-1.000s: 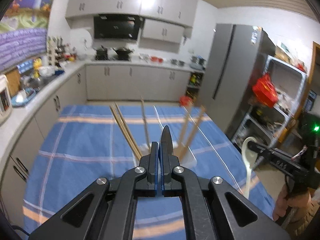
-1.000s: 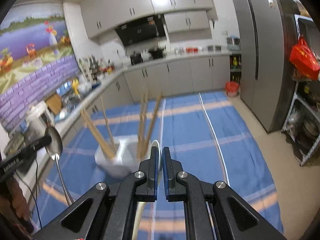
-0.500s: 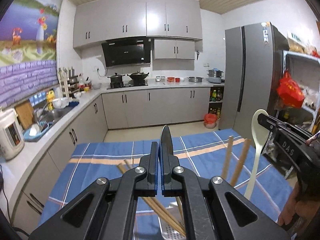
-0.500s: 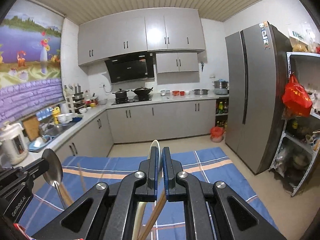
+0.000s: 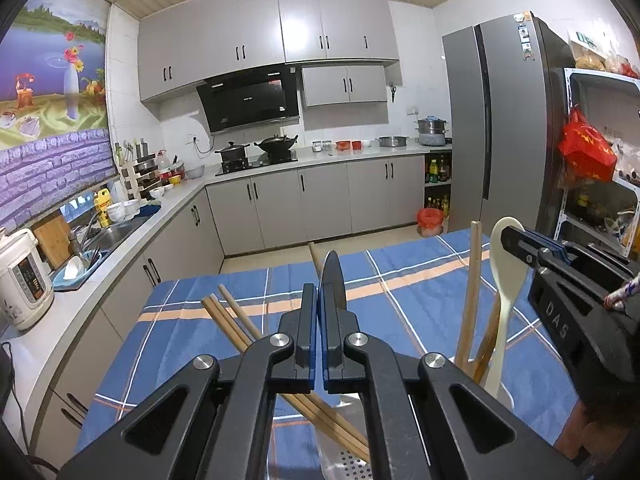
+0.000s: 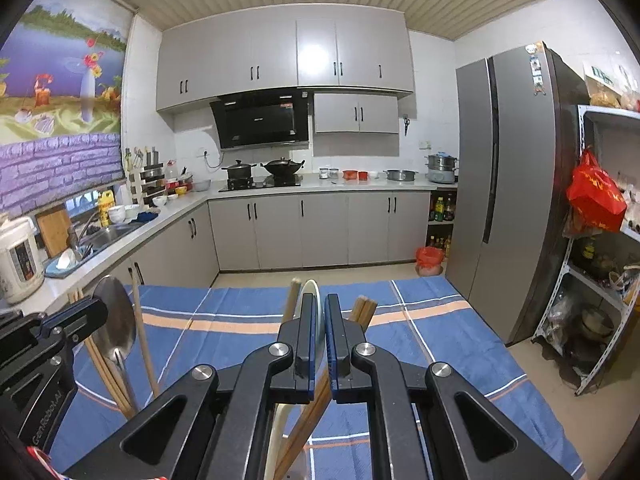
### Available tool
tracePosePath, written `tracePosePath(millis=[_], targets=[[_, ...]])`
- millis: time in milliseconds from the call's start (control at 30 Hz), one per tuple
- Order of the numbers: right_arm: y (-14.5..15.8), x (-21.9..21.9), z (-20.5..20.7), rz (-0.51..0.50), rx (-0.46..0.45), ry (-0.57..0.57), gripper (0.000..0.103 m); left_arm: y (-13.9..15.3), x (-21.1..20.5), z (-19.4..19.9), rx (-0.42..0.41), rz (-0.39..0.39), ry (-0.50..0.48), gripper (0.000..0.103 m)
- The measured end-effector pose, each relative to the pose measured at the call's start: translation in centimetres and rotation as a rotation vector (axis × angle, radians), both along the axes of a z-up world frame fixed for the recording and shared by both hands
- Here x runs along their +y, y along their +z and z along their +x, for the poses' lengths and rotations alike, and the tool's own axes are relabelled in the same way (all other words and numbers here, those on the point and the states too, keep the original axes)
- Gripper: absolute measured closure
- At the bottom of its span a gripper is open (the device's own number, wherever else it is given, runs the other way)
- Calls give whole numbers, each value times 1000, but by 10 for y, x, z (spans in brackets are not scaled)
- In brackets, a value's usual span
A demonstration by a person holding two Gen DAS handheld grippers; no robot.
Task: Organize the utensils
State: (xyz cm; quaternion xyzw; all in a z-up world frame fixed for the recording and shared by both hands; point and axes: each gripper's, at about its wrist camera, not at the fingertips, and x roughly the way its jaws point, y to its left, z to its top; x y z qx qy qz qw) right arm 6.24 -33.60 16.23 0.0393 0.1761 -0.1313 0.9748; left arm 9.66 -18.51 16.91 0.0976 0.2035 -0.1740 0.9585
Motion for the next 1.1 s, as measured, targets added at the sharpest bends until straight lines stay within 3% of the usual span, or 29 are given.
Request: tracePosePath(millis=[333,500,700,867,933,1100], targets=[[-8,0,-12,30,23,31,96,-6,5,-11,16,-19,2,101],[-4,-2,-18,59,25,35,81,-1,12,-15,28,-38,1,99],[2,-10,-34,87,20,23,77,9,20,-29,10,-50,4,98],[15,-19,-57,113,-6,-6,68,27,27,-50,-6,-80,-1,97],[18,-22,-67,116,-12,-16,65,33,31,-58,-6,-93,1,94],[19,-29,-95,131,-7,-46,61,43,43,-85,-10,-121,16,76]])
